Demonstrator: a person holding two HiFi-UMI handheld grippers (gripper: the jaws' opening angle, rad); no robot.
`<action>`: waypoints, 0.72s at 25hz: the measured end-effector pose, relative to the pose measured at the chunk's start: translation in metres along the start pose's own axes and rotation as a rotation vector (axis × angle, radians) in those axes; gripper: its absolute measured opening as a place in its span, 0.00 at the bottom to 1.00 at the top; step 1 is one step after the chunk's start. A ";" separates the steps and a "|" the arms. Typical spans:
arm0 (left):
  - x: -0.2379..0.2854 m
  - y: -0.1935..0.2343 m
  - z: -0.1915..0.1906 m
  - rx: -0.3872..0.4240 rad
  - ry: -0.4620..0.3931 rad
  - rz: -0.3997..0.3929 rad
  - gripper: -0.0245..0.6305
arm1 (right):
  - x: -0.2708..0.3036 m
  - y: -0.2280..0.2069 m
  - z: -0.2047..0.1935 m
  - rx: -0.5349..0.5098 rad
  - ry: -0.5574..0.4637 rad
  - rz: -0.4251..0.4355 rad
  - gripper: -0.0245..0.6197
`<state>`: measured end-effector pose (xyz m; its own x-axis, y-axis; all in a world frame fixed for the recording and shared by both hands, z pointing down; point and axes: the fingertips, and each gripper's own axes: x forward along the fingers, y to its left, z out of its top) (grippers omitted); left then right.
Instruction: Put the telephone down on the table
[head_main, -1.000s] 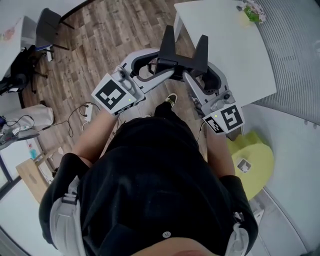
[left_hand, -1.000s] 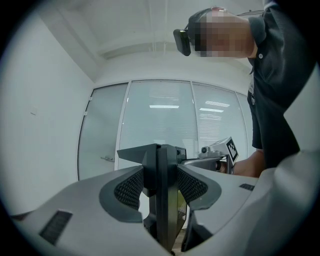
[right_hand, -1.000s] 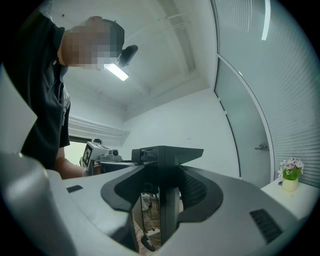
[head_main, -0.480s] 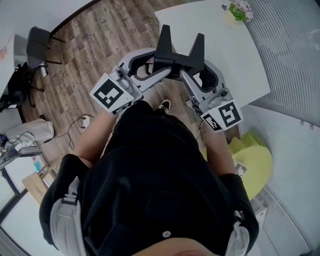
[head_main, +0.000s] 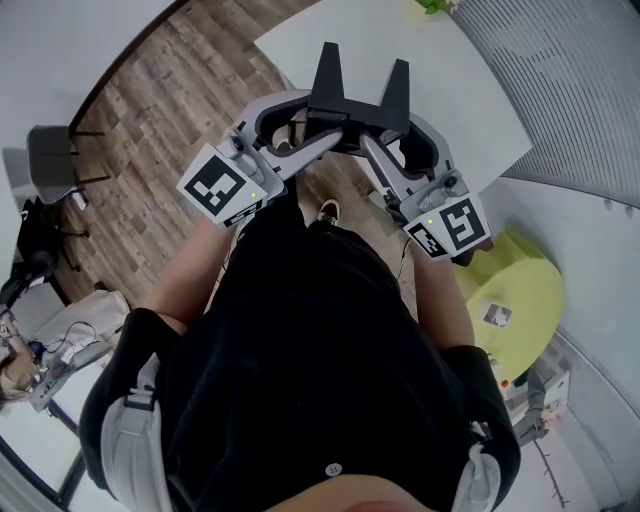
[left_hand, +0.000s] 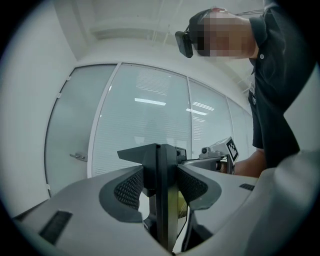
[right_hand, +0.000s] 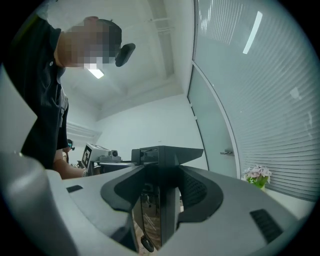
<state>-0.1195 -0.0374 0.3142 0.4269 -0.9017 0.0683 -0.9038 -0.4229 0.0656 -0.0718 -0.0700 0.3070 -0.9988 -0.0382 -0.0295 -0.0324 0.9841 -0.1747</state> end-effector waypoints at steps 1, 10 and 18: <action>0.005 0.006 -0.003 -0.007 0.003 -0.024 0.37 | 0.002 -0.006 -0.003 0.001 0.003 -0.025 0.38; 0.076 0.084 -0.016 -0.055 0.059 -0.293 0.37 | 0.039 -0.090 -0.010 0.053 0.017 -0.290 0.38; 0.116 0.126 -0.022 -0.055 0.108 -0.489 0.37 | 0.058 -0.133 -0.019 0.101 -0.008 -0.496 0.38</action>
<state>-0.1833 -0.1937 0.3528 0.8033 -0.5836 0.1189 -0.5955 -0.7855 0.1682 -0.1262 -0.1995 0.3467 -0.8637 -0.4986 0.0739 -0.4991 0.8255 -0.2634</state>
